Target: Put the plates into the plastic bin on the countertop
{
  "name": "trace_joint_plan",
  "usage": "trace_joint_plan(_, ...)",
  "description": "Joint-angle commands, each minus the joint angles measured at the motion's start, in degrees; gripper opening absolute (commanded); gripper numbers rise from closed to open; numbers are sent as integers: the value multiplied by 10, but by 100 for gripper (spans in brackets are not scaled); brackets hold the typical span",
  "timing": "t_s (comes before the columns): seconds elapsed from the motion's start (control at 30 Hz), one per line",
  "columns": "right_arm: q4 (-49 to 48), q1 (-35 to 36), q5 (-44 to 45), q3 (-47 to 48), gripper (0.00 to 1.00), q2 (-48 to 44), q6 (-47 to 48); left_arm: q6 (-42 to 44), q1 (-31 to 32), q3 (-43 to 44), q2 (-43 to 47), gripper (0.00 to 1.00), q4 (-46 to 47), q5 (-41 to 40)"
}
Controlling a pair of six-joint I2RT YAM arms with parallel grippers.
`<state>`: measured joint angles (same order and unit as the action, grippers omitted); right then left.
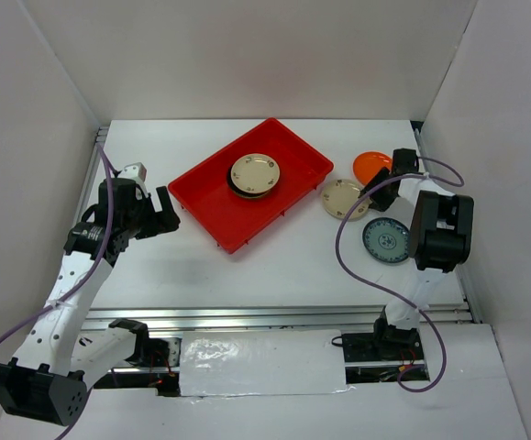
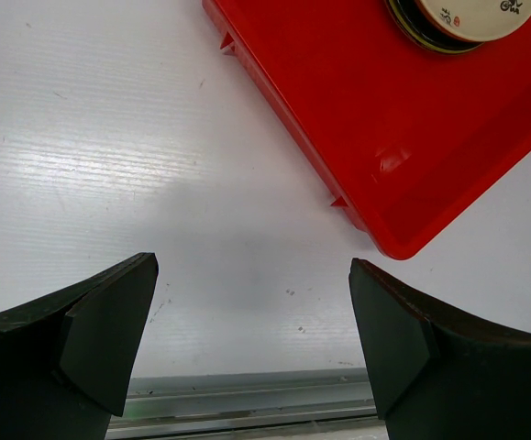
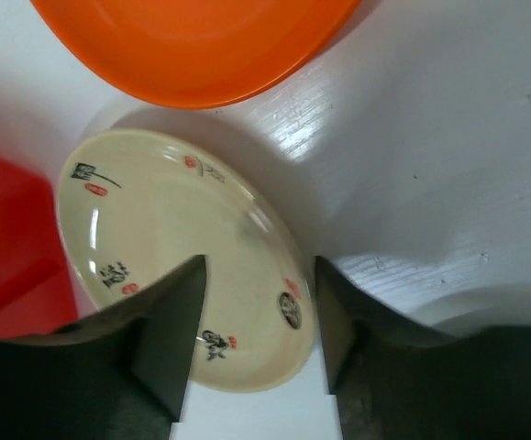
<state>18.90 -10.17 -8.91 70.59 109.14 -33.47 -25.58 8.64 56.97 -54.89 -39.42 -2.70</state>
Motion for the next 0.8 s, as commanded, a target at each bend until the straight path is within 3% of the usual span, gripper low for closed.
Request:
trace_joint_plan(0.0,5,-3,-22,-13,51,-9,-2,11,-1,-3,5,99,13,5)
trace_joint_plan(0.17,-15,-2,-19,-52,25,-31,-6,12,-2,-3,7,99,13,3)
trace_joint_plan(0.33,-25,1,-18,-84,19,-53,-8,11,-1,-2,7,99,11,2)
trace_joint_plan(0.4,-26,2,-21,-91,0,-57,-8,11,-2,-3,8,99,12,2)
trace_joint_plan(0.53,-43,9,-4,-125,0,-96,-26,11,-1,-4,9,99,12,2)
trace_joint_plan(0.67,-81,15,41,-185,0,-221,-68,11,-2,-2,8,99,12,2)
trace_joint_plan(0.77,-62,24,87,-174,0,-286,-83,11,-2,-3,8,99,12,2)
